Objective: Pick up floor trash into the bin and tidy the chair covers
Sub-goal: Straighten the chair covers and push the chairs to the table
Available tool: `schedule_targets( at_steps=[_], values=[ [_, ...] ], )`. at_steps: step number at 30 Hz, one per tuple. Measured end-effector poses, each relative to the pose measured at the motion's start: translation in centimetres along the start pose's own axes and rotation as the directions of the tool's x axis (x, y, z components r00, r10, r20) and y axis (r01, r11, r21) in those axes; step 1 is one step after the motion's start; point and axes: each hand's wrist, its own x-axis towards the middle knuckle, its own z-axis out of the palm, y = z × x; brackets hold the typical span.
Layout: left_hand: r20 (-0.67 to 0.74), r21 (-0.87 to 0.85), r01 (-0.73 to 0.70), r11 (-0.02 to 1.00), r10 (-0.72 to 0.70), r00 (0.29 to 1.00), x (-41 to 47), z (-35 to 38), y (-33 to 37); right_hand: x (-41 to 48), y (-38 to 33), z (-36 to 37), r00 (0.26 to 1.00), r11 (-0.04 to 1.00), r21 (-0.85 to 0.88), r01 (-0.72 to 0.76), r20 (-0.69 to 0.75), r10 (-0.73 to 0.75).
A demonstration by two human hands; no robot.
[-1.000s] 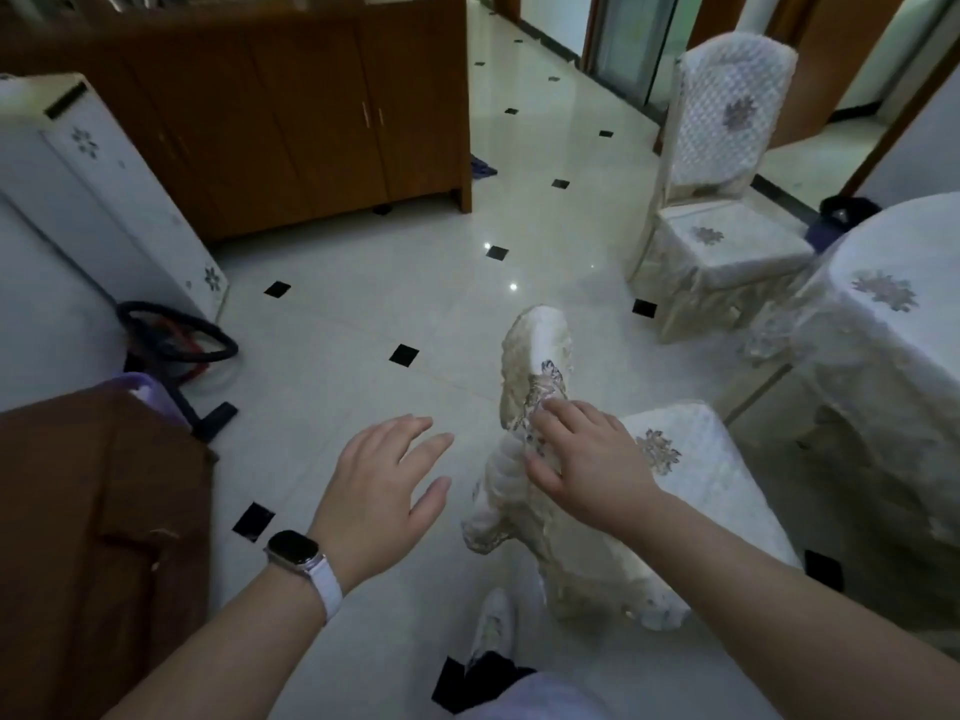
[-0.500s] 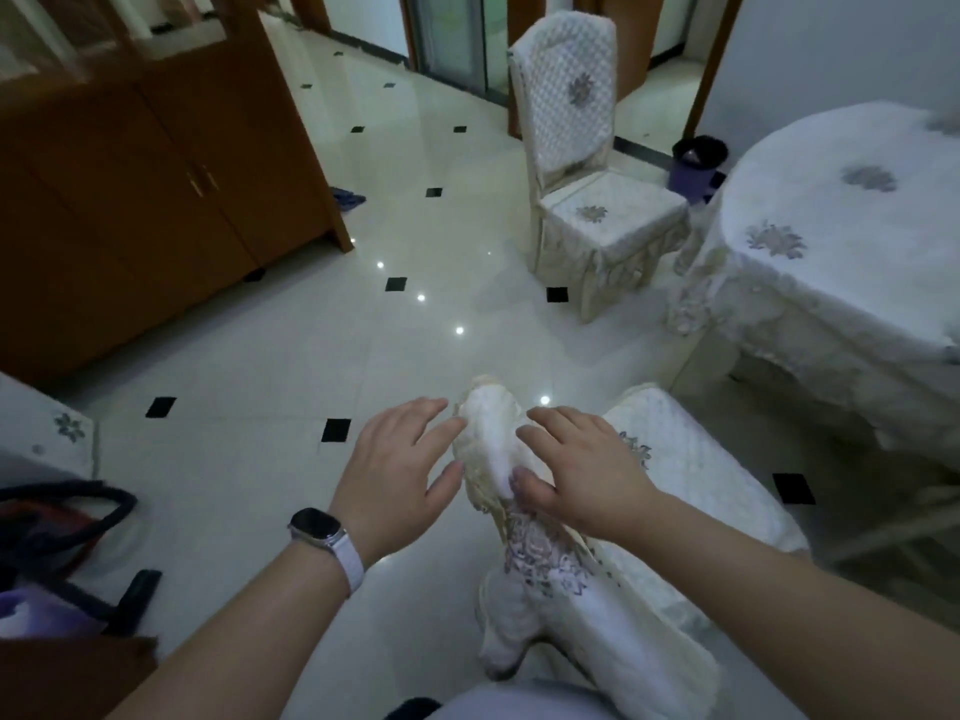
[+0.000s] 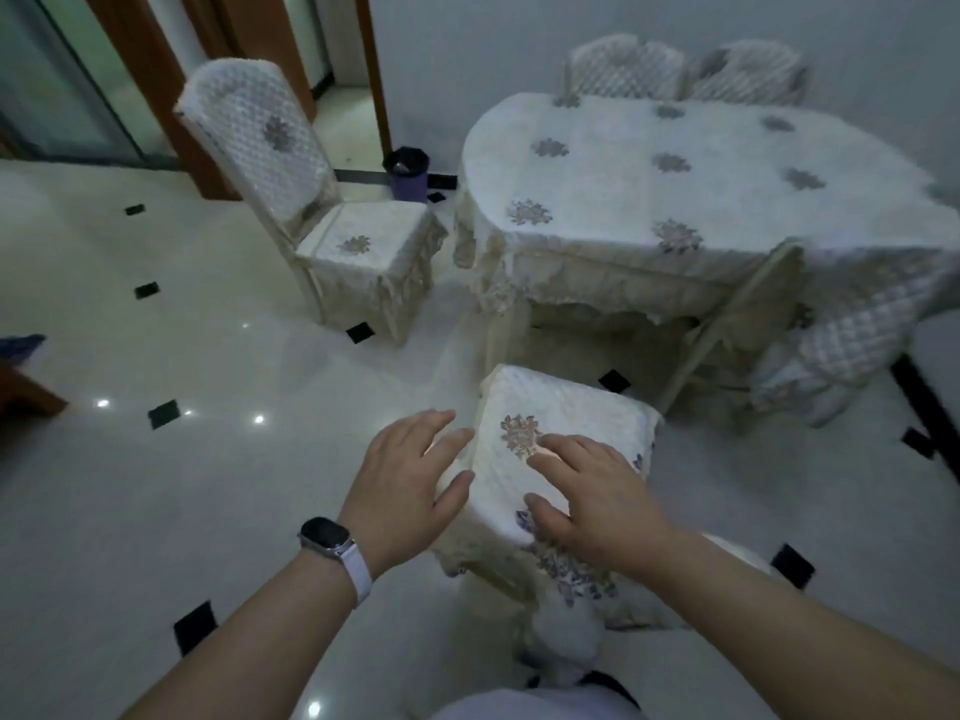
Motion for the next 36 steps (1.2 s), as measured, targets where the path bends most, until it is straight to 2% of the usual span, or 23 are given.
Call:
schedule_targets(
  at_steps=[5, 10, 14, 20, 23, 28, 32, 36],
  values=[
    [0.040, -0.099, -0.117, 0.988, 0.122, 0.992, -0.7, 0.9, -1.0, -3.2, -1.9, 0.1, 0.975, 0.976, -0.028, -0.218, -0.062, 0.216],
    [0.169, -0.166, -0.201, 0.965, 0.229, 0.959, -1.2, 2.5, -0.1, -8.0, -1.9, 0.4, 0.888, 0.888, -0.040, -0.458, -0.069, 0.455],
    [0.269, -0.219, -0.227, 0.949, 0.282, 0.921, -1.4, 4.0, 1.0, -10.8, -2.1, 0.6, 0.840, 0.841, -0.024, -0.540, -0.068, 0.538],
    [0.185, -0.215, -0.238, 0.947, 0.279, 0.942, -1.3, 5.8, 2.3, -11.2, -1.1, 1.6, 0.848, 0.851, 0.005, -0.525, -0.074, 0.524],
    [0.193, -0.177, -0.244, 0.953, 0.277, 0.941, -1.3, 6.3, 2.4, -11.4, -0.2, 2.9, 0.865, 0.867, 0.018, -0.498, -0.061, 0.498],
    [0.291, -0.106, -0.182, 0.977, 0.206, 0.934, -1.3, 6.8, 2.7, -11.2, 1.8, 4.3, 0.919, 0.927, 0.001, -0.375, -0.134, 0.372],
    [0.214, -0.080, -0.228, 0.970, 0.240, 0.947, -1.3, 7.4, 2.7, -10.9, 3.0, 4.7, 0.937, 0.964, 0.000, -0.264, -0.239, 0.256],
    [0.150, -0.059, -0.279, 0.959, 0.285, 0.947, -0.8, 7.9, 2.4, -10.3, 4.1, 5.0, 0.949, 0.981, -0.063, -0.185, -0.272, 0.161]
  ],
)
